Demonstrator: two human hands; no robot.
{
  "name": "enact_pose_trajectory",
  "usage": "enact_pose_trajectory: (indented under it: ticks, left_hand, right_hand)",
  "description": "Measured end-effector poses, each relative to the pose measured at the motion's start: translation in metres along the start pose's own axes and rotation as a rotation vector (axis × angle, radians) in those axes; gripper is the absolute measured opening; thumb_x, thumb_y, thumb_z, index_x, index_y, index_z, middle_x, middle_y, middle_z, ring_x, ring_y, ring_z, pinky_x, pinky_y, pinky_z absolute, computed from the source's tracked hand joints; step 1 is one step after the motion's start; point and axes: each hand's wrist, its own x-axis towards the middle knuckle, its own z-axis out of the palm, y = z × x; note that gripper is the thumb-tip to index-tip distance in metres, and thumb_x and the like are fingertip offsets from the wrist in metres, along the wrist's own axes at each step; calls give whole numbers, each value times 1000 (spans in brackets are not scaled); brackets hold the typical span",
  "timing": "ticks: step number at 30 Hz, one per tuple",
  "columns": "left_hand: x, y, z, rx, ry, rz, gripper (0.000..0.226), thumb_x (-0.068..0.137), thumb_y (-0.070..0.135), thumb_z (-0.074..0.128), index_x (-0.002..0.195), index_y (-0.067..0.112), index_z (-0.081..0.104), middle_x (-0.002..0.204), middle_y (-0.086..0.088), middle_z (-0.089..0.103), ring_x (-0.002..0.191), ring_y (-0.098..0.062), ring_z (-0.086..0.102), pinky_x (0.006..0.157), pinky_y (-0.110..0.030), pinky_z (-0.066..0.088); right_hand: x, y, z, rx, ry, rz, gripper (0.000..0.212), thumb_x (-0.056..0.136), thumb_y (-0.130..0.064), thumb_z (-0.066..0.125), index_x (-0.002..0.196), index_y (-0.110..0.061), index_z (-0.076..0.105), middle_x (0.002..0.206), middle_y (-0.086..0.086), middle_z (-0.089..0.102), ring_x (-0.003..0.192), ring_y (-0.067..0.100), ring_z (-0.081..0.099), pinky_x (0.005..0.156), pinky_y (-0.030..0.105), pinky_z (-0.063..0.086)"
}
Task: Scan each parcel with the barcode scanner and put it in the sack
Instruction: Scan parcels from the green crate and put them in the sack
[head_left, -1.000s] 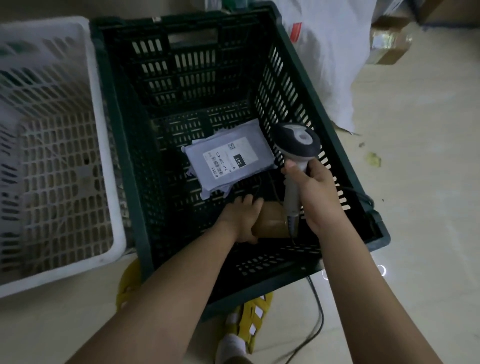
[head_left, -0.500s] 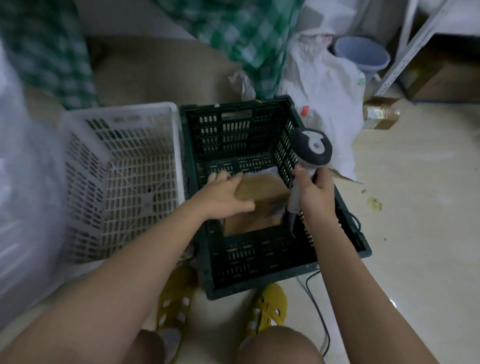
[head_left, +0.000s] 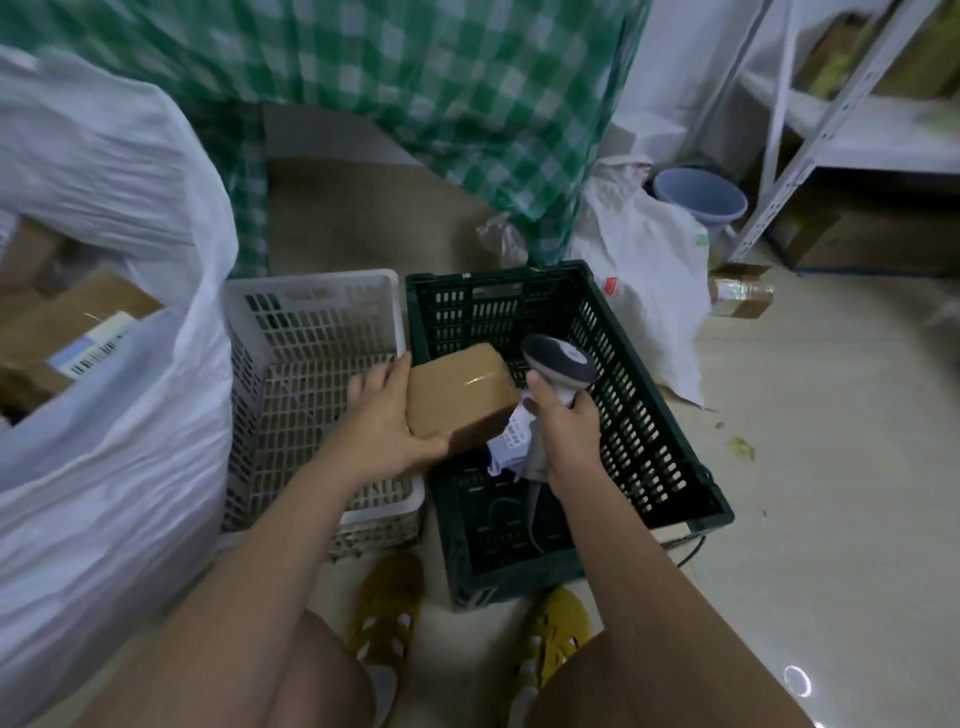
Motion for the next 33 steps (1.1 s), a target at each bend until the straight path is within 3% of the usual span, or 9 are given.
enact_pose_trajectory:
  ticks: [4,8,13,17,21,24,28,30,33]
  left_hand:
    - [2,-18,12,176,19,141,100,75,41,74,151,16,13,146,-4,18,134,-24,9,104,-42,37]
    - [6,-38,25,199,21,148,84,75,30,77,142,21,27,139,-5,22,130,-25,15,102,-45,40]
    - [7,-56,35,-70,-13,29,50,83,35,71,125,28,44,127,3,32,124,-17,26,104,-38,35]
    - [13,-54,37,-351,157,-129,29,89,31,65,114,22,52,122,-2,40,119,-21,46,100,-35,42]
    - [18,-55,35,-424,255,-329,64,79,25,78,131,13,42,142,-13,25,131,-30,35,110,-37,31]
    - [21,-61,35,-503,154,-449,90,79,33,78,148,12,24,154,-15,19,138,-32,30,110,-40,31]
    - [23,-65,36,-665,43,-485,106,78,37,78,154,18,7,160,-7,15,144,-30,22,115,-47,26]
    - [24,-63,33,-769,-18,-478,106,76,30,81,154,27,8,157,-1,25,140,-30,31,112,-50,32]
    - [24,-64,33,-858,-83,-502,82,75,26,81,138,32,29,138,1,48,119,-27,52,97,-52,48]
  right_hand:
    - [1,19,9,-63,-78,76,45,88,-27,70,127,-12,53,119,0,61,115,25,59,101,46,47]
    - [3,36,18,-73,-85,202,48,86,-32,72,125,-15,50,105,-1,56,107,25,60,95,44,50]
    - [6,49,26,-100,-71,260,37,82,-20,74,112,-15,52,112,14,64,103,32,61,90,43,51]
    - [9,50,25,-84,-70,279,39,82,-23,74,112,-16,51,113,10,63,108,30,60,96,46,50]
    - [9,52,26,-73,-82,258,54,76,-34,80,120,-18,53,118,8,64,110,29,61,98,51,49]
    - [11,53,24,-93,-93,227,61,76,-29,80,127,-14,51,121,8,62,112,31,59,98,52,48]
    - [16,53,19,-105,-71,240,55,81,-25,76,127,-10,50,120,8,60,110,29,59,99,46,48]
    - [17,53,18,-100,-58,223,55,82,-22,74,129,-8,49,120,9,60,111,29,59,99,45,48]
    - [18,54,18,-140,-47,175,52,84,-21,73,128,-5,51,119,11,61,110,29,60,97,42,49]
